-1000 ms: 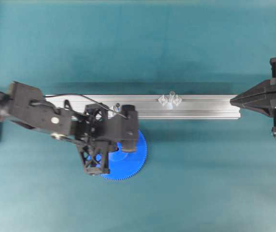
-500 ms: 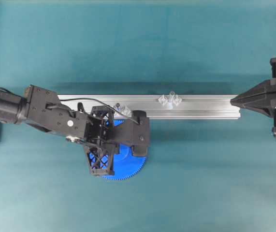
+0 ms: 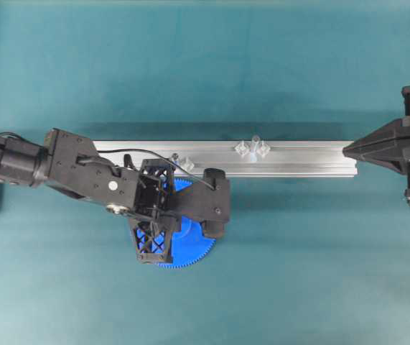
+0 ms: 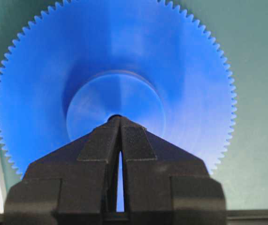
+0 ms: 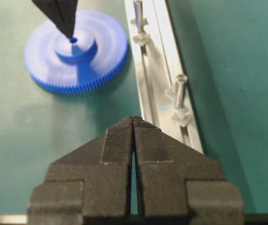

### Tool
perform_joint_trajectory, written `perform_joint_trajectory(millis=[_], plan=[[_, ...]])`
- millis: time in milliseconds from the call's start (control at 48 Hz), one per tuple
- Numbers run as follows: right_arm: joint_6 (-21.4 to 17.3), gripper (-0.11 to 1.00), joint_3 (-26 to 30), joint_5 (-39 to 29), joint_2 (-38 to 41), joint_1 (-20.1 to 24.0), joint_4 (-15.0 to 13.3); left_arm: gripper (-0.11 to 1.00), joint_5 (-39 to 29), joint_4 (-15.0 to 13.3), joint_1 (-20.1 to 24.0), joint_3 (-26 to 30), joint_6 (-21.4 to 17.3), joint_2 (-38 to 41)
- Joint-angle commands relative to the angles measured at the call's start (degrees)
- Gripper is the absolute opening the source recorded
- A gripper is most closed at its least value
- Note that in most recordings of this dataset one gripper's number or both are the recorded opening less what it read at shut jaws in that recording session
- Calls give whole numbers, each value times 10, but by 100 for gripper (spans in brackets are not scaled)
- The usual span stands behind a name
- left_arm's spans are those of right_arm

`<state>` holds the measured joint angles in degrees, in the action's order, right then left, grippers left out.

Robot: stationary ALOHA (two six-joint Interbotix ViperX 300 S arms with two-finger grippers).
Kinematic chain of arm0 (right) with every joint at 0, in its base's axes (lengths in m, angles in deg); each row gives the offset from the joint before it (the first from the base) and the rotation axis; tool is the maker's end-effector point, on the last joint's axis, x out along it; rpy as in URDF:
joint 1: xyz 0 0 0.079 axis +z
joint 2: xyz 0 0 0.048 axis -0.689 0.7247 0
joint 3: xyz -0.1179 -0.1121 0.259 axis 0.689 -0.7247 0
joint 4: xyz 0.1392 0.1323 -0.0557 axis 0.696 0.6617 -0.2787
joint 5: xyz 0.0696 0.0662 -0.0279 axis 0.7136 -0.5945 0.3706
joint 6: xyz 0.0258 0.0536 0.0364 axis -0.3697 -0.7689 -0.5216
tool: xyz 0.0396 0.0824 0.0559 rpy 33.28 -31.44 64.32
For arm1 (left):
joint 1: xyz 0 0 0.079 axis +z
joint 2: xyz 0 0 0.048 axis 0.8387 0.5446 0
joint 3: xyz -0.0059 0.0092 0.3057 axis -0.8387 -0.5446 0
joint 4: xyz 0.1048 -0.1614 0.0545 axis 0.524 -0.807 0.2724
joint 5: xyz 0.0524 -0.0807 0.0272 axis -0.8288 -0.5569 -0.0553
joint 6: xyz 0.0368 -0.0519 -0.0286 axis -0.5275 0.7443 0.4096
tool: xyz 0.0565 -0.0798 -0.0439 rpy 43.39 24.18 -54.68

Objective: Insert the large gear onto the shaft.
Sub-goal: 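Lower the open left gripper around the blue gear's raised hub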

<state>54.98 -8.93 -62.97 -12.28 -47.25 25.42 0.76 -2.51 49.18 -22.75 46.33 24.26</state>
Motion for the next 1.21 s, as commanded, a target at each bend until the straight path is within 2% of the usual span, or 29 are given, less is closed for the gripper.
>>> perform_joint_trajectory(millis=[0,542,646,834,917,980,1188], plan=[[-5,1,4,3,2,-2,-1,5,1,1,-4,13,-1,-8],[-5,1,2,5,-1,-2,-1,10,-8,3,-4,18,-2,-4],[-5,1,1,5,-1,-1,-1,22,-5,3,-4,18,-2,-4],[-5,1,0,6,-1,-2,-1,74,-2,4,-4,22,0,-4],[-5,1,0,6,-1,-2,-1,90,-4,3,-4,23,0,-2],[-5,1,0,6,-1,-2,-1,95,-5,3,-5,22,0,-1],[-6,1,-1,6,-2,-2,-1,95,-5,3,-4,22,-1,2]])
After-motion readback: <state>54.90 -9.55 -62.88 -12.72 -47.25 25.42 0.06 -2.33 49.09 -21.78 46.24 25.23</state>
